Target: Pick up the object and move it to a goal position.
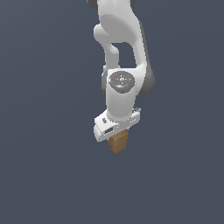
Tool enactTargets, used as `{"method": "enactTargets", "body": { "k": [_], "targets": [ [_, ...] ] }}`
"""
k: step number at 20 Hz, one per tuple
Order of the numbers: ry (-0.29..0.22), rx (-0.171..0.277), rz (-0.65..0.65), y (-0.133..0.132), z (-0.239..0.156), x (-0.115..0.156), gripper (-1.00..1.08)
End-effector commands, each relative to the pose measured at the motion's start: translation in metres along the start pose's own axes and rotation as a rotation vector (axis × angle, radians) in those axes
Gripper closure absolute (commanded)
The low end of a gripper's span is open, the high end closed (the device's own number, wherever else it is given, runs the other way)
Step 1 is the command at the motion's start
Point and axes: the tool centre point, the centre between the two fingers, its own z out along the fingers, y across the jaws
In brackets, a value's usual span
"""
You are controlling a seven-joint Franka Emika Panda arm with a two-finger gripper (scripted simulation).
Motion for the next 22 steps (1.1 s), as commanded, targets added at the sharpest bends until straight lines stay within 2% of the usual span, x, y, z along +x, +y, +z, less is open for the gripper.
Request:
{"method": "enactTargets", "body": {
  "k": [1, 14, 22],
  "targets": [
    [0.001, -0.001, 0.0, 0.0, 0.0, 0.001, 1.08],
    [0.0, -0.001, 0.0, -0.001, -0.002, 0.0, 1.08],
    [0.0, -0.001, 0.0, -0.022, -0.025, -0.005, 1.08]
  ]
}}
